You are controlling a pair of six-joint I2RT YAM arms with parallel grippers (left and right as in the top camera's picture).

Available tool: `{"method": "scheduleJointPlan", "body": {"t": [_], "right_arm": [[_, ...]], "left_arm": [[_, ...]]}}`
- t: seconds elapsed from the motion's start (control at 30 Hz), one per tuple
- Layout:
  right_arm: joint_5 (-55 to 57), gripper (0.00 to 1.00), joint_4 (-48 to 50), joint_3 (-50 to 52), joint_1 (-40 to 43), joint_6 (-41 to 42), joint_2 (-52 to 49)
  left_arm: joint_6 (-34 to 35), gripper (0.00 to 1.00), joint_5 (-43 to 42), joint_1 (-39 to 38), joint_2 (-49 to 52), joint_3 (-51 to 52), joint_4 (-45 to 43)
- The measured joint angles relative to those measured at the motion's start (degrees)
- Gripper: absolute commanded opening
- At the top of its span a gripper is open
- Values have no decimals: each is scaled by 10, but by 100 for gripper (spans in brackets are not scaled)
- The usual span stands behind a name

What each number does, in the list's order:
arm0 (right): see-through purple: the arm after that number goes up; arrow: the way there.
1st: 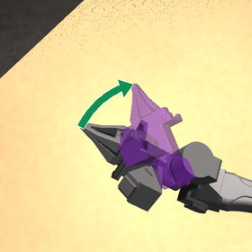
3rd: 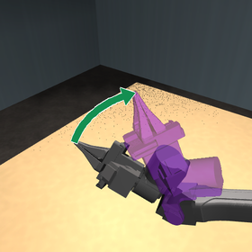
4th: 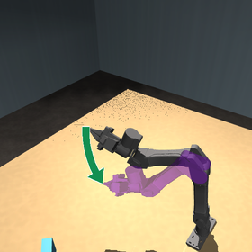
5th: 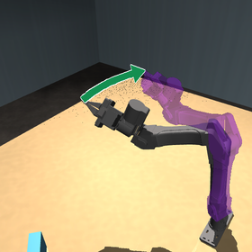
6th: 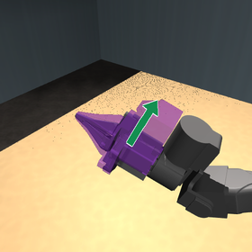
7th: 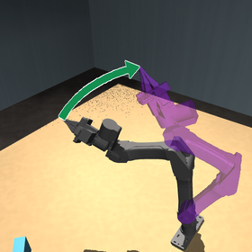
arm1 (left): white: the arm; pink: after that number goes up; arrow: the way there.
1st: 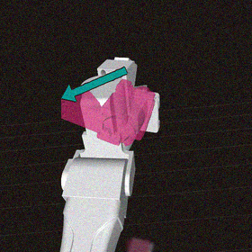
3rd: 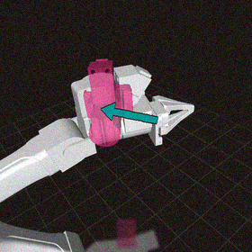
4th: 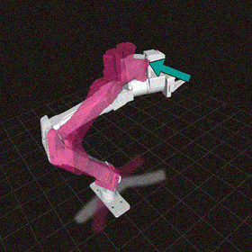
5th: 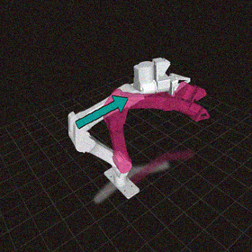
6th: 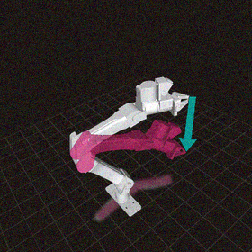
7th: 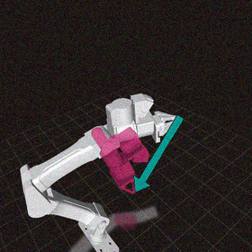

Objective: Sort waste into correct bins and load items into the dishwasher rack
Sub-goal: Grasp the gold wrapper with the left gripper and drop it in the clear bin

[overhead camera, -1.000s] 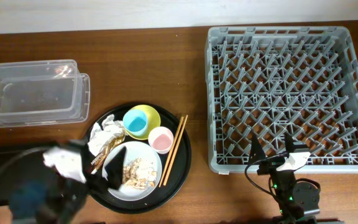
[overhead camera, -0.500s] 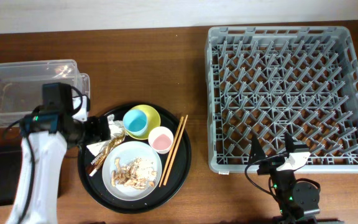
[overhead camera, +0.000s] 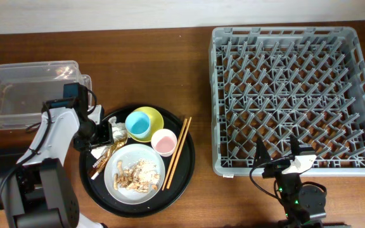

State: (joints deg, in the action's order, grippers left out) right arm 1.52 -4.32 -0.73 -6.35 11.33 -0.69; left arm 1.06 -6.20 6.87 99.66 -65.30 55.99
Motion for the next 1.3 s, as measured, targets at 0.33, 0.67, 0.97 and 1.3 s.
{"method": "scheduleJointPlan", "body": {"t": [0.33, 0.67, 0.97, 1.3], "right_arm": [[0, 99, 0, 0, 0, 0, 0], [0, 98, 0, 0, 0, 0, 0], [0, 98, 0, 0, 0, 0, 0], [0, 99, 0, 0, 0, 0, 0]], "left_arm": [[-7, 15, -9, 0, 2, 58, -43], [-11, 0, -95, 0, 2, 45, 4], [-10, 0, -109, 2, 3, -112, 100], [267, 33, -106, 183, 3, -243, -196]]}}
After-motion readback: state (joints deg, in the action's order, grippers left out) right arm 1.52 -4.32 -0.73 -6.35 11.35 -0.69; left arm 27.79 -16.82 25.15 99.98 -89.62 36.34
